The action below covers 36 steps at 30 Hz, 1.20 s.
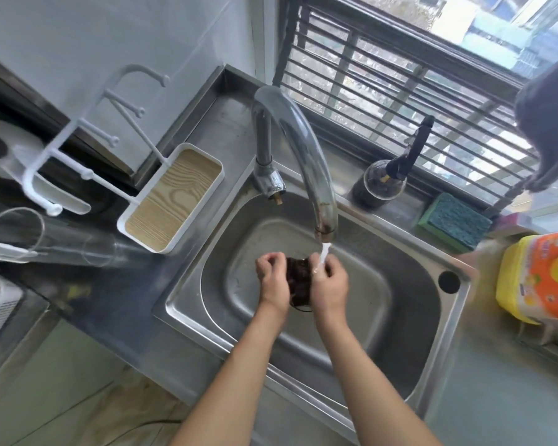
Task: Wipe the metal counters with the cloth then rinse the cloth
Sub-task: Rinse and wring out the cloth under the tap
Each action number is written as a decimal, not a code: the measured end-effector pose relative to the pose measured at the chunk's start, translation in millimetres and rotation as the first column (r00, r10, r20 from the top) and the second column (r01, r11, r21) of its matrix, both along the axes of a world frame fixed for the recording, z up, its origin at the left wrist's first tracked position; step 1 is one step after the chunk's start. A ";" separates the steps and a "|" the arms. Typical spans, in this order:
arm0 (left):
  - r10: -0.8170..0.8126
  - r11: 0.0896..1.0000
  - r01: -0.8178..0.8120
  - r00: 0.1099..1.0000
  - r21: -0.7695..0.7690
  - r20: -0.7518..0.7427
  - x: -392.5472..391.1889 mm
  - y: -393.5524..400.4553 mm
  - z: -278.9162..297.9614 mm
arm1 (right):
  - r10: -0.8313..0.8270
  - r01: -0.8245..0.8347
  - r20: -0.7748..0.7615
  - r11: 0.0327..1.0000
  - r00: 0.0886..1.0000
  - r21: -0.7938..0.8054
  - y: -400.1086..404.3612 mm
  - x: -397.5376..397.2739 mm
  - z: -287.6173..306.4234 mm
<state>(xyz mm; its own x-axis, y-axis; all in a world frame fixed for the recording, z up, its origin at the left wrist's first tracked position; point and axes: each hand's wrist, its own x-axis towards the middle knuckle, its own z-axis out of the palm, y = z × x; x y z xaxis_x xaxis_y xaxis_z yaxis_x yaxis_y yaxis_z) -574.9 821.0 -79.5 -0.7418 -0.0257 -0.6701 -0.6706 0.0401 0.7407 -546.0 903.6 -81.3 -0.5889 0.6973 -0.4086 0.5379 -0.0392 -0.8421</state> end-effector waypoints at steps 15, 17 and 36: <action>-0.193 0.973 0.161 0.962 -0.166 -0.193 -20.3 2.3 16.4 | 0.101 -0.079 -0.170 0.988 0.980 0.132 -41.4 15.6 18.8; -0.276 0.953 0.231 0.930 -0.194 -0.245 -5.5 1.8 13.5 | 0.024 -0.005 -0.125 0.988 0.992 0.154 -26.5 3.2 13.1; -0.151 0.938 0.129 0.987 -0.322 -0.044 3.2 -16.0 -2.2 | 0.005 0.018 -0.080 0.957 0.997 0.291 -26.4 40.9 21.2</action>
